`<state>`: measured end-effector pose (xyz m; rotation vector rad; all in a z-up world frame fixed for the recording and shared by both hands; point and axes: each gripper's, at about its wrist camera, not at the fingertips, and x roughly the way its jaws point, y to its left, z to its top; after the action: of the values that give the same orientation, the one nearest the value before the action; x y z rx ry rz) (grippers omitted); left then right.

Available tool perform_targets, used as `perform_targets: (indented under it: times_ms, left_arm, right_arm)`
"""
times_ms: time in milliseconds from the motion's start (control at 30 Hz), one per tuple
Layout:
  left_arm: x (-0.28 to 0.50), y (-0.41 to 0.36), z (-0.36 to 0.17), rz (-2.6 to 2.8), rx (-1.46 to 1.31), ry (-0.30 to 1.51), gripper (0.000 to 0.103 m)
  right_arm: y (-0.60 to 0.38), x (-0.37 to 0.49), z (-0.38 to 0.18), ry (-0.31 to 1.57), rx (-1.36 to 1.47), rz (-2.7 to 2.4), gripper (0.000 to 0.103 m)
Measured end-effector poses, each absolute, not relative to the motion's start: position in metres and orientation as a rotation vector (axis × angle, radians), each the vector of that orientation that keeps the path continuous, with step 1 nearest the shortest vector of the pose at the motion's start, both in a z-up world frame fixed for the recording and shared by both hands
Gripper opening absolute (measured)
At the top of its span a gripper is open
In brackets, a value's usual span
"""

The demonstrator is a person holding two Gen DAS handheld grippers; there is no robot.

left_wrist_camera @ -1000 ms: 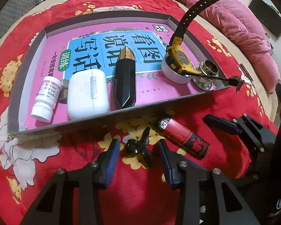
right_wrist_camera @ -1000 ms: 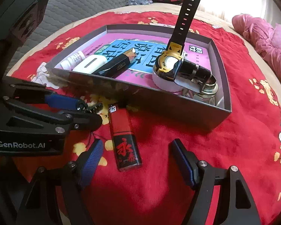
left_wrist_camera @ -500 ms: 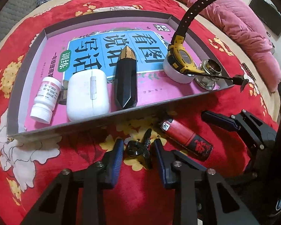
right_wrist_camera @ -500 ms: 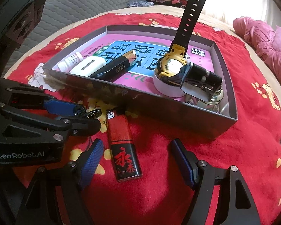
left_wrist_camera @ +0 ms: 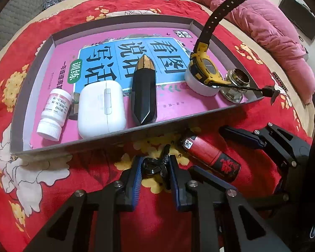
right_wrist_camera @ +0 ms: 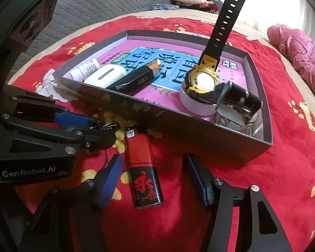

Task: Organize rigid objects
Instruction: 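Grasp the red lighter with the right tool while the left tool holds the clip, then lift the lighter over the box with the right tool while the left tool carries the clip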

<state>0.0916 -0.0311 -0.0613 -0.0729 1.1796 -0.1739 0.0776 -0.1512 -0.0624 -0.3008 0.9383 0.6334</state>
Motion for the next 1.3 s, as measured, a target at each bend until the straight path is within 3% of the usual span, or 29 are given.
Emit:
perform_targets:
  times_ms: [333,500,567,1300]
  left_arm:
    - [0.089,-0.036,-0.059,-0.177,-0.028,1.165,0.025]
    - [0.088,-0.037,-0.058,-0.179,-0.025,1.159,0.024]
    - [0.087,-0.036,-0.058,-0.178,-0.023,1.159,0.024]
    - [0.074,-0.022,-0.044,-0.143,-0.041,1.141,0.024]
  right_arm:
    - [-0.147,0.078,-0.063,0.920,-0.324,0.667,0.052]
    - [-0.143,0.076,-0.060,0.898,-0.337,0.686,0.030]
    - [-0.141,0.074,-0.059,0.892,-0.349,0.696,0.027]
    - [-0.153,0.068,-0.042,0.896,-0.248,0.746,0.024]
